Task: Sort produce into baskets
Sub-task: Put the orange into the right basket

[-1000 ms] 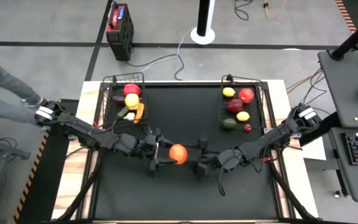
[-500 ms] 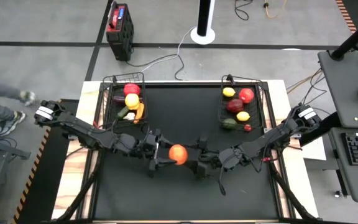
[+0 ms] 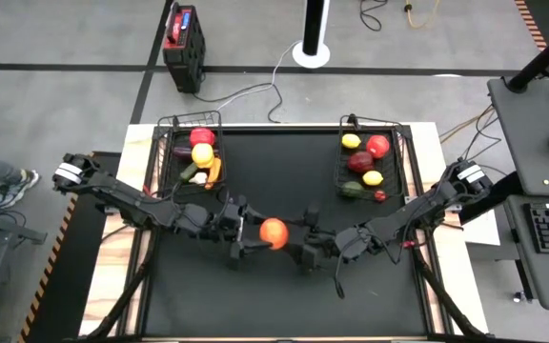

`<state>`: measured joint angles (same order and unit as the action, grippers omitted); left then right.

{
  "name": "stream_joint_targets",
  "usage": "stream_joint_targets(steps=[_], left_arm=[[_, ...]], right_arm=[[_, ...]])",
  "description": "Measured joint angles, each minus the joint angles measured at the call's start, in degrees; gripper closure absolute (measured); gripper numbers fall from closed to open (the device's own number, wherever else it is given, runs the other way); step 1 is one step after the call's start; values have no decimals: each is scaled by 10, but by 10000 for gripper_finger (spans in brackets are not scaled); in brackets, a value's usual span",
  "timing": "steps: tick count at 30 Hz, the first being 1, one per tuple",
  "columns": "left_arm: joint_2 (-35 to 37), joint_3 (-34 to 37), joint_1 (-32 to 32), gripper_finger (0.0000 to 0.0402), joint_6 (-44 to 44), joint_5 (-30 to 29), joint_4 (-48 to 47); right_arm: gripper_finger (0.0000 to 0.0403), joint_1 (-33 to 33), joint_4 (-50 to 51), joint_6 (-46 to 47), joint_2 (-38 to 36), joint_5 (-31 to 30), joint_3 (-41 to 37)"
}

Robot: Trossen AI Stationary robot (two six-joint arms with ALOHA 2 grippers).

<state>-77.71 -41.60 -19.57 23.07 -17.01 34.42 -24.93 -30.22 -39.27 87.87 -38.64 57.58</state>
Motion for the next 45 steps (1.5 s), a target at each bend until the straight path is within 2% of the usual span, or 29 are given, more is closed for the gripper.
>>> stream_joint_targets(steps=[16, 23, 29, 34, 37, 41, 45], left_arm=[[6, 0, 0, 85, 7, -18, -6], [4, 3, 0, 56, -1, 0, -23], [21, 3, -1, 39, -3, 1, -69], [52, 3, -1, 38, 1, 1, -162], [64, 2, -1, 38, 16, -10, -212], [74, 2, -1, 38, 31, -49, -245], [75, 2, -1, 38, 32, -66, -261]], right_arm=[[74, 3, -1, 40, -1, -31, 0], [74, 6, -14, 50, -4, -41, 3], [74, 7, -5, 51, -10, -86, 3], [74, 12, -7, 58, -28, -182, 3], [74, 18, 0, 83, -39, -220, 2], [74, 29, 31, 135, -67, -227, 2], [74, 52, 124, 234, -99, -227, 2]])
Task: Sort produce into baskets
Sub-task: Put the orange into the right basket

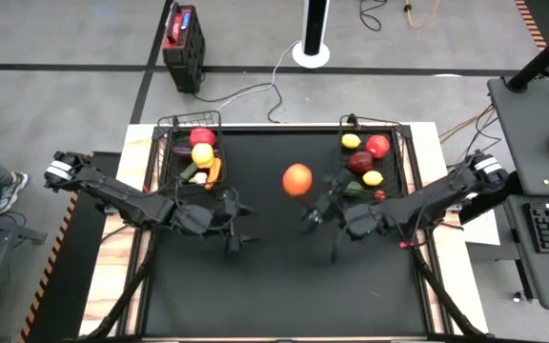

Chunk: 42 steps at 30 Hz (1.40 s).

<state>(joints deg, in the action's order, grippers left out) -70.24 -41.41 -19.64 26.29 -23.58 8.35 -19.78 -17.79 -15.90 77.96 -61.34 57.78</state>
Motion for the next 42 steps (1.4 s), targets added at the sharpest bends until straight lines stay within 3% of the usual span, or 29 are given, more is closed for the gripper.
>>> stream_joint_targets(steps=[3, 8, 18, 25, 29, 34, 36, 42], left_arm=[[-2, -1, 0, 38, -3, -7, 0], [-2, -1, 0, 37, -5, -36, -27], [-2, -1, 2, 37, -3, -92, -77], [-1, -1, 6, 38, -3, -114, -114], [-1, -1, 12, 38, -3, -119, -120], [-1, -1, 20, 38, -5, -119, -125], [-1, -1, 24, 38, -7, -119, -126], [2, -1, 43, 38, -22, -119, -128]], right_arm=[[74, 24, 94, 98, -33, 17, 0], [74, 81, 236, 267, -75, 137, -1], [74, 190, 377, 443, -86, 359, -1], [74, 247, 637, 522, -69, 383, 95], [74, 293, 824, 551, -38, 364, 188], [74, 397, 1021, 557, 9, 356, 270], [74, 442, 1040, 531, 23, 367, 278], [74, 556, 1027, 419, 63, 471, 268]])
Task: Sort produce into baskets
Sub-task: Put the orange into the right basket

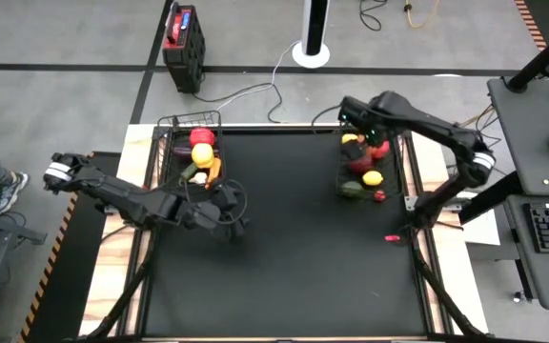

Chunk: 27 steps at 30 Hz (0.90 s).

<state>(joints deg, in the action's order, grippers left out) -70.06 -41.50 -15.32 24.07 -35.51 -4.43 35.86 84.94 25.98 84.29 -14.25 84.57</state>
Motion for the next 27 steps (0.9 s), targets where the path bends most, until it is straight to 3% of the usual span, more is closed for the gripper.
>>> stream_joint_targets(steps=[8, 27], left_arm=[[6, 0, 32, 38, -39, 0, -5], [9, 0, 63, 38, -34, 0, -51]], right_arm=[[74, 59, -21, -51, 56, 12, -1], [74, 62, -81, -109, 105, 8, -2]])
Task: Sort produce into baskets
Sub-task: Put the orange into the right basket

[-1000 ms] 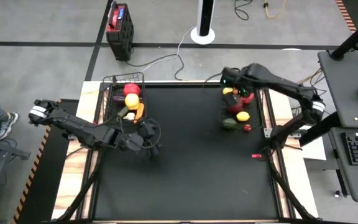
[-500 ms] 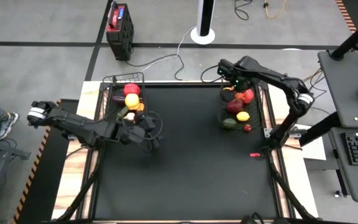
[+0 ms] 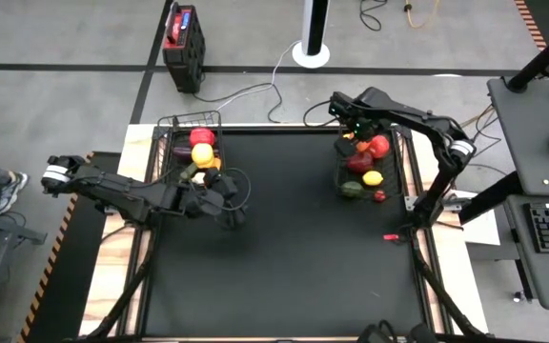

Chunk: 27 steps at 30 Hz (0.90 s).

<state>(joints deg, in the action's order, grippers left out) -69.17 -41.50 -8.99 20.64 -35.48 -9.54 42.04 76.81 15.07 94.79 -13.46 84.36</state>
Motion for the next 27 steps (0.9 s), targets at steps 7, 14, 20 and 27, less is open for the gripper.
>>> stream_joint_targets(steps=[7, 14, 20, 27], left_arm=[[0, 0, 0, 38, 11, 0, 0], [0, 0, 0, 38, 14, 0, 0], [0, 0, 0, 38, 14, 0, 0], [0, 0, 0, 38, 14, 0, 0]], right_arm=[[74, 0, -21, -29, 1, 0, 0], [73, 0, -26, -25, 1, 4, 0], [61, 0, -24, -28, 1, 4, 0], [58, 0, -25, -22, 1, 4, 0]])
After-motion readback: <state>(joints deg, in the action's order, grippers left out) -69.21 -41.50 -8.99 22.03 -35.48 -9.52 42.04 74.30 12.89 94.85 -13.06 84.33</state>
